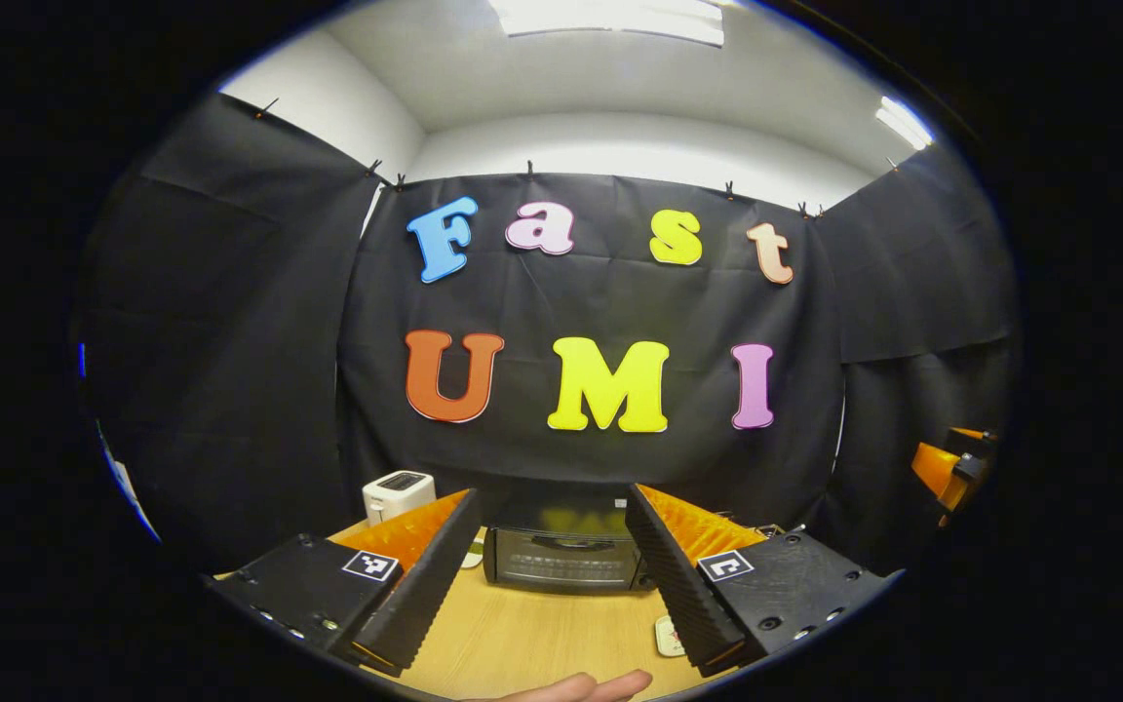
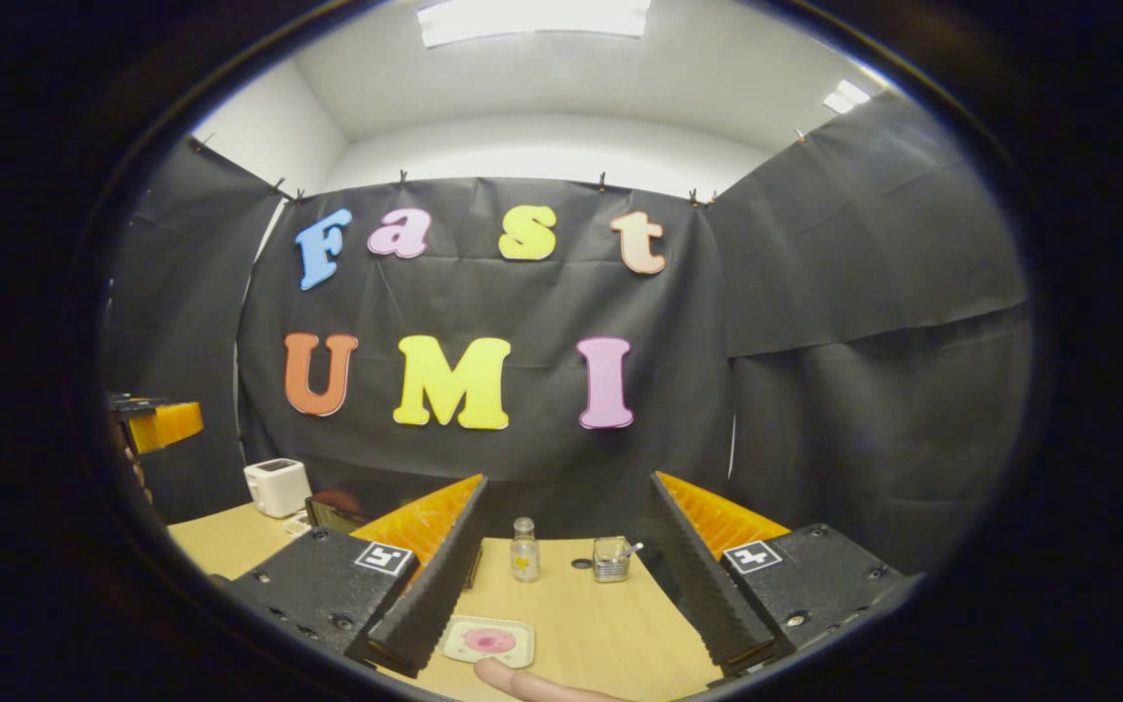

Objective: Open the electric oven with the left hand, put the food in, and close the electric oven.

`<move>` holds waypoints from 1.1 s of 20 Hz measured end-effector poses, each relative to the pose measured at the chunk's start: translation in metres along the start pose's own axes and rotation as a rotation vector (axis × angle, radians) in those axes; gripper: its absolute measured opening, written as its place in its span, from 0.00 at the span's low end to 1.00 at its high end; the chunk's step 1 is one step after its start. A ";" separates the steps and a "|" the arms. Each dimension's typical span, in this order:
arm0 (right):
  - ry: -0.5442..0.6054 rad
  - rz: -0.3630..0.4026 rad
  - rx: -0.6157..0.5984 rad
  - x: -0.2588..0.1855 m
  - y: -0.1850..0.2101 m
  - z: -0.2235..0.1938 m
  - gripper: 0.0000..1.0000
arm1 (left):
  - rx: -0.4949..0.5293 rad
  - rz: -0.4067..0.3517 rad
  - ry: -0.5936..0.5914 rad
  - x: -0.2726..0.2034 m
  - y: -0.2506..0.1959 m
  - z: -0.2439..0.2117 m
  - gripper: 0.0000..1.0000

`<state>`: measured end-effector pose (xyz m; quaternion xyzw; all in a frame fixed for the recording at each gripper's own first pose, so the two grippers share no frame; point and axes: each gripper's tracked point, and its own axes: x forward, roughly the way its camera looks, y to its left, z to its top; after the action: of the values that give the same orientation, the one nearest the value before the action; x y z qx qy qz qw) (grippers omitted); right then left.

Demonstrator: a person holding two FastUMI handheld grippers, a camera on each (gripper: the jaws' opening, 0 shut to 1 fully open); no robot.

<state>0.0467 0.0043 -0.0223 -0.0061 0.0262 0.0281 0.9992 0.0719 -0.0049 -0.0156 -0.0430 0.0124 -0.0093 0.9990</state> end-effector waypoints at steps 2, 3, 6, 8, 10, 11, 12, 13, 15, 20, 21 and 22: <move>0.043 0.007 0.008 0.007 0.000 -0.011 1.00 | -0.016 -0.008 0.024 0.025 0.002 -0.008 0.95; 0.060 0.024 0.029 0.008 0.003 -0.013 0.96 | -0.016 -0.014 0.040 0.039 0.002 -0.013 0.95; 0.073 0.084 0.059 0.009 0.016 -0.007 1.00 | -0.026 -0.046 0.122 0.089 -0.001 -0.044 0.95; 0.039 0.080 0.046 0.013 0.011 0.005 0.96 | -0.006 -0.045 0.197 0.120 -0.001 -0.070 0.96; 0.002 0.068 0.036 0.015 0.004 0.015 1.00 | 0.009 -0.070 0.262 0.152 -0.011 -0.100 0.95; -0.013 0.063 0.033 0.017 0.001 0.020 0.96 | 0.014 -0.083 0.300 0.166 -0.016 -0.117 0.95; -0.028 0.057 0.029 0.017 -0.004 0.023 0.96 | 0.021 -0.085 0.346 0.176 -0.017 -0.135 0.95; -0.040 0.048 0.024 0.019 -0.010 0.026 0.96 | 0.029 -0.080 0.374 0.188 -0.018 -0.150 0.95; -0.047 0.043 0.024 0.019 -0.018 0.026 1.00 | 0.057 -0.069 0.413 0.210 -0.019 -0.173 0.95; -0.054 0.016 0.002 0.025 -0.040 0.026 1.00 | 0.100 -0.074 0.437 0.255 -0.026 -0.207 0.96; -0.059 0.007 -0.002 0.025 -0.045 0.027 1.00 | 0.105 -0.066 0.449 0.261 -0.024 -0.213 0.95; -0.061 0.002 -0.004 0.025 -0.048 0.026 1.00 | 0.108 -0.061 0.461 0.266 -0.022 -0.220 0.95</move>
<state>0.0759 -0.0417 0.0024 -0.0071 -0.0044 0.0293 0.9995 0.3320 -0.0510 -0.2395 0.0132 0.2383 -0.0499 0.9698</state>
